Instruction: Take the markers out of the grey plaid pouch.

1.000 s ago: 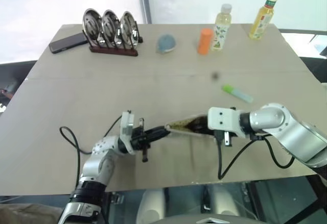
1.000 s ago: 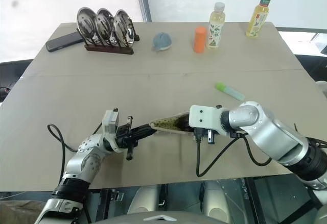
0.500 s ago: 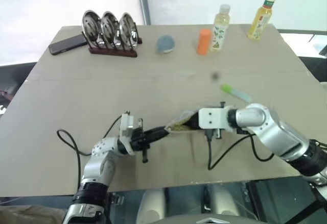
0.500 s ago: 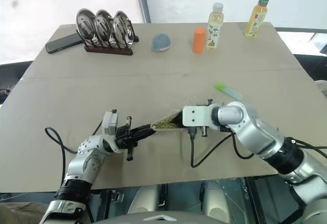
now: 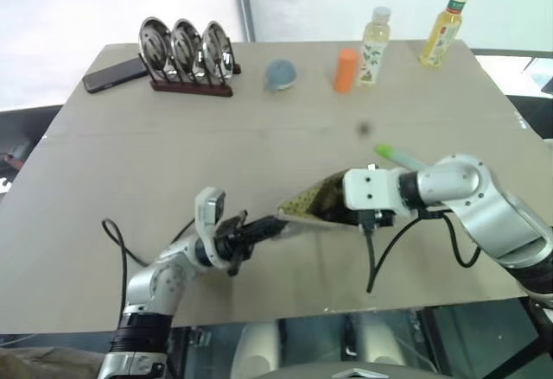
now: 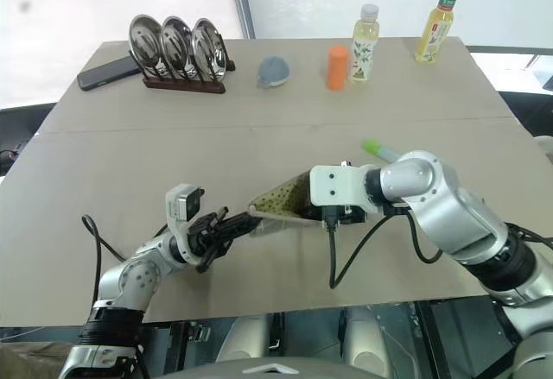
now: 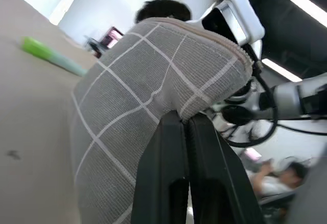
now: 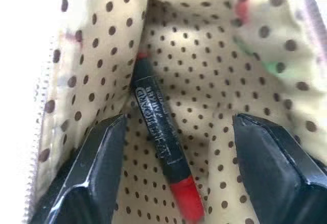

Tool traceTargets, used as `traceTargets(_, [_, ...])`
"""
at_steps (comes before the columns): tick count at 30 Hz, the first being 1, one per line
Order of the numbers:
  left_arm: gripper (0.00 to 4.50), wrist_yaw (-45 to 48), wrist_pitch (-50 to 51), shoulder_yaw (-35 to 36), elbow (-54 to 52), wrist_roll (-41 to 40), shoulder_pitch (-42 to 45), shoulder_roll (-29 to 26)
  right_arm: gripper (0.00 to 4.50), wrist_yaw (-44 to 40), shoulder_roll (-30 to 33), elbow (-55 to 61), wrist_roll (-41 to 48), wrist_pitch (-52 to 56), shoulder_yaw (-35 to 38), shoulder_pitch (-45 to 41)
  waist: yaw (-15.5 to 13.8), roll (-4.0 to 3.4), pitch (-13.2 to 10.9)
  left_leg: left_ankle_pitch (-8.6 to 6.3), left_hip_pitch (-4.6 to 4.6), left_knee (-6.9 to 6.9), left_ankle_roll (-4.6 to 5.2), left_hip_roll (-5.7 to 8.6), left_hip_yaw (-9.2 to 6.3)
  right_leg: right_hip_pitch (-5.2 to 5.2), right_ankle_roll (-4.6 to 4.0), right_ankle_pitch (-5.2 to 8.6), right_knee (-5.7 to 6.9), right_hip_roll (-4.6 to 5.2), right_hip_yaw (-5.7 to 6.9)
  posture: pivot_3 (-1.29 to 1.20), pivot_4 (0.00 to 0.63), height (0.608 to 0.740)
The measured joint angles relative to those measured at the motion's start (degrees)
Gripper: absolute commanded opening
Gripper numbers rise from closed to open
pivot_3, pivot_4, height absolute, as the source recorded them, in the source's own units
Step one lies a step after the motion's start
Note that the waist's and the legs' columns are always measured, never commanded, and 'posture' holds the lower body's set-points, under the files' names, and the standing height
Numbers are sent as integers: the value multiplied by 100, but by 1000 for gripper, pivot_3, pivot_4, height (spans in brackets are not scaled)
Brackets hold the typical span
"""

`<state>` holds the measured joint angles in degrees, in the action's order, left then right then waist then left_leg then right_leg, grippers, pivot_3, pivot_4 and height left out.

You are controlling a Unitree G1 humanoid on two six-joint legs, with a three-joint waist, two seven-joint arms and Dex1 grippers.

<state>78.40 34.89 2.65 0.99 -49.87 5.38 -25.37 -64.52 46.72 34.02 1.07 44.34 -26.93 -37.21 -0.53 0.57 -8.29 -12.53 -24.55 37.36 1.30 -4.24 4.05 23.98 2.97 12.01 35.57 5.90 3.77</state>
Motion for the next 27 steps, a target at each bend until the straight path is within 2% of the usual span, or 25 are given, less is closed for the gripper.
traceTargets(3, [0, 64, -31, -60, 61, 134, 49, -8, 3134, 56, 20, 78, -89, 199, -88, -46, -4, 0, 1, 0, 5, 0, 0, 1, 1, 2, 1, 1, 0, 1, 0, 0, 150, 740])
traceTargets(7, [0, 96, -191, -141, 242, 398, 155, 10, 3134, 216, -41, -122, -395, 76, -553, -34, -15, -7, 5, 1, 15, 0, 0, 1, -1, -4, 2, 1, 5, 0, 0, 0, 150, 740])
traceTargets(12, [0, -61, -267, -97, 527, 673, 277, 92, 3134, 437, -533, -1060, -932, -547, -1128, -124, -8, -33, 25, 1, 56, -5, 0, 1, -3, -27, 1, 1, 19, -3, -2, 0, 150, 740])
traceTargets(23, [0, -351, -26, 135, 467, 653, 163, 211, 3134, 989, -1741, -2817, -1342, -1560, -1121, -486, 22, -58, 43, 1, 69, -19, 0, 0, -3, -28, -1, 0, 23, -11, -8, 0, 150, 740])
traceTargets(26, [0, -392, -16, 137, 387, 668, 121, 228, 3134, 1111, -1839, -3224, -1540, -2064, -1170, -489, 34, -59, 45, 1, 69, -18, -1, 2, 5, -29, 0, 0, 17, -8, -15, 0, 150, 740])
traceTargets(27, [0, -402, -10, 138, 375, 671, 108, 235, 2904, 1113, -1840, -3272, -1580, -2186, -1185, -490, 52, -58, 49, 1, 70, -18, -1, 2, 7, -29, 0, 0, 17, -6, -18, 0, 150, 740])
